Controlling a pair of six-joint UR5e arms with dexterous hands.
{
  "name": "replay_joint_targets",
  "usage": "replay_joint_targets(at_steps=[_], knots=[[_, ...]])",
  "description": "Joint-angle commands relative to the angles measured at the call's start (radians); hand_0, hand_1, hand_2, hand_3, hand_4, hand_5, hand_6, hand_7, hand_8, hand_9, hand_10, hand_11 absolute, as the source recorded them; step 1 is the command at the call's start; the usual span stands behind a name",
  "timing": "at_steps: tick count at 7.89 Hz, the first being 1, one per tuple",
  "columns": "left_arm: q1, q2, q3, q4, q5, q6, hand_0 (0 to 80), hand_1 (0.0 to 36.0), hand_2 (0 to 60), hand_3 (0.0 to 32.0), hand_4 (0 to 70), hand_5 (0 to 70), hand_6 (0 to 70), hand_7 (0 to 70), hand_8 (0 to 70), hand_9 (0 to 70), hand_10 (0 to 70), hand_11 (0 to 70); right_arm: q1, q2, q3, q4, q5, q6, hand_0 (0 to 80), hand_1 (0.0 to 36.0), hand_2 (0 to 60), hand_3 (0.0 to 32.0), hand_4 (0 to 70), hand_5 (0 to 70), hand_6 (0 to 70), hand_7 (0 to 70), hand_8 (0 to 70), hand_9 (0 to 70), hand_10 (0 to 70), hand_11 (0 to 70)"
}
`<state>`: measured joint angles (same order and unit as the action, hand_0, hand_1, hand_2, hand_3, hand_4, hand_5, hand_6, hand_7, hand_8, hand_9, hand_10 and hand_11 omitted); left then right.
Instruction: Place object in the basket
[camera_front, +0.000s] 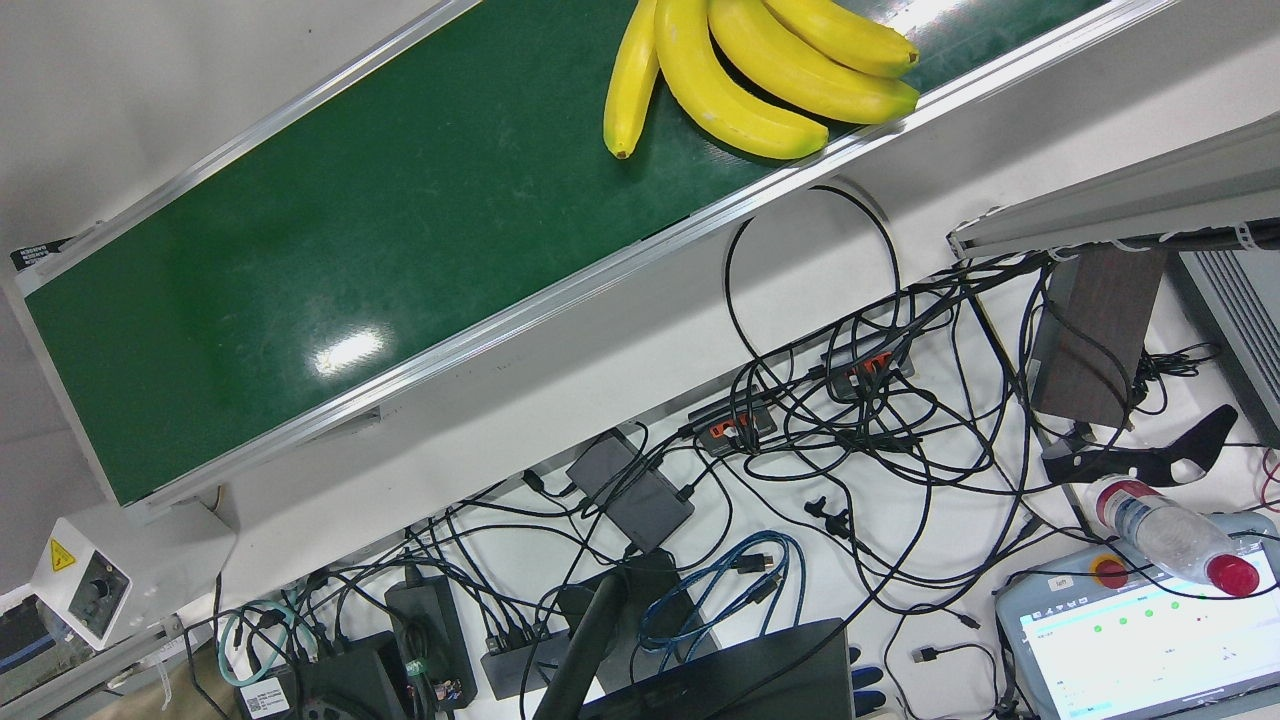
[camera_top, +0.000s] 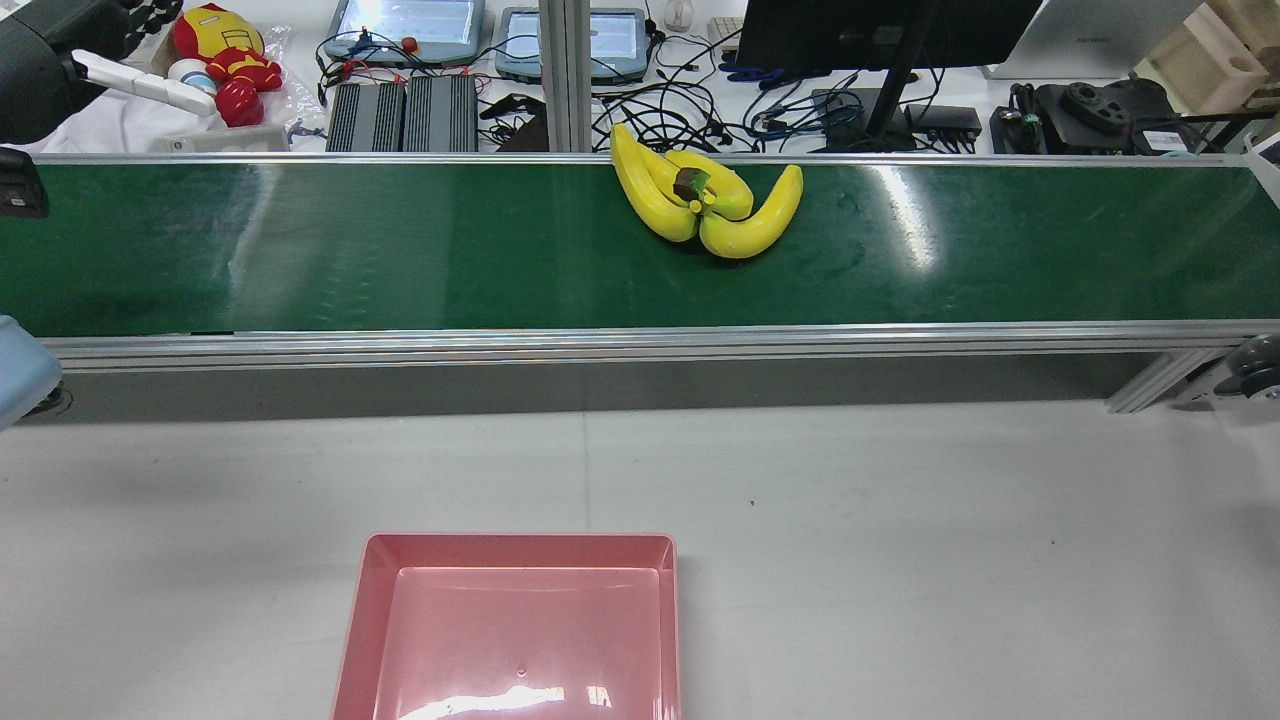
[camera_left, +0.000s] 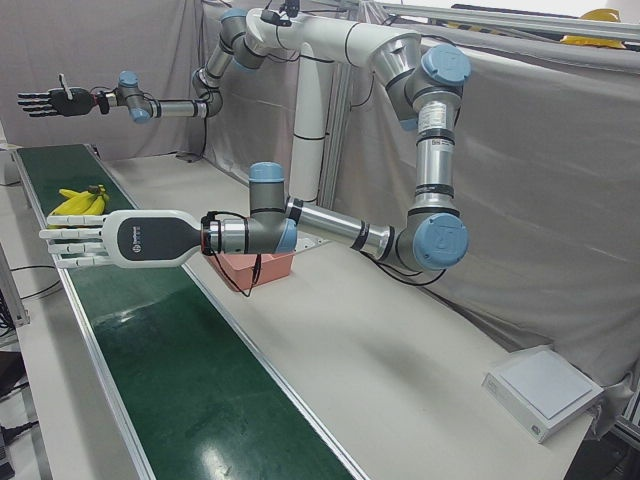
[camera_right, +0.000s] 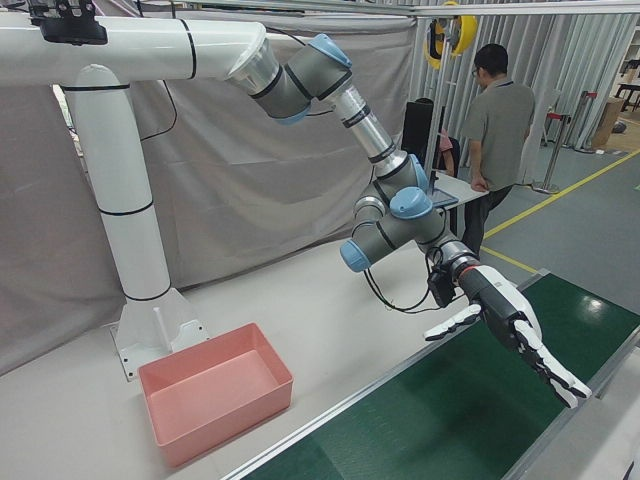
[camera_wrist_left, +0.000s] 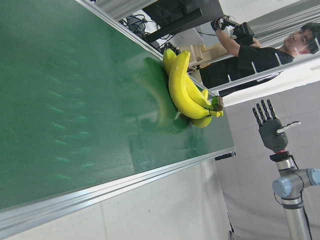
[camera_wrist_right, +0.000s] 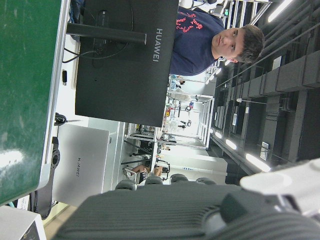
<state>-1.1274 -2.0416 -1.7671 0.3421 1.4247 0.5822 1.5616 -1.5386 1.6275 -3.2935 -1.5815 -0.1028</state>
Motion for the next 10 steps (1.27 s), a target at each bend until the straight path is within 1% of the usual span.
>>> replay_joint_targets(at_steps=[1, 3, 10], knots=[[0.0, -0.002, -0.002, 0.0, 0.0, -0.002, 59.2, 20.8, 0.0, 1.0, 7.8, 0.0, 0.0, 1.2, 3.7, 6.9, 1.5, 4.8, 0.0, 0.0, 0.0, 0.0, 0.0, 0.0, 0.0, 0.0, 0.0, 0.0, 0.0, 0.0, 0.0, 0.0, 0.0, 0.0, 0.0, 0.0], [0.0, -0.002, -0.003, 0.008, 0.0, 0.001, 59.1, 20.5, 0.0, 0.0, 8.9, 0.0, 0.0, 1.3, 4.1, 7.1, 1.4, 4.6, 0.0, 0.0, 0.0, 0.0, 0.0, 0.0, 0.0, 0.0, 0.0, 0.0, 0.0, 0.0, 0.0, 0.0, 0.0, 0.0, 0.0, 0.0], [-0.011, 0.0, -0.003, 0.009, 0.0, 0.002, 59.1, 20.4, 0.0, 1.2, 7.7, 0.0, 0.0, 1.6, 4.4, 7.5, 1.3, 4.6, 0.0, 0.0, 0.0, 0.0, 0.0, 0.0, 0.0, 0.0, 0.0, 0.0, 0.0, 0.0, 0.0, 0.0, 0.0, 0.0, 0.0, 0.0]])
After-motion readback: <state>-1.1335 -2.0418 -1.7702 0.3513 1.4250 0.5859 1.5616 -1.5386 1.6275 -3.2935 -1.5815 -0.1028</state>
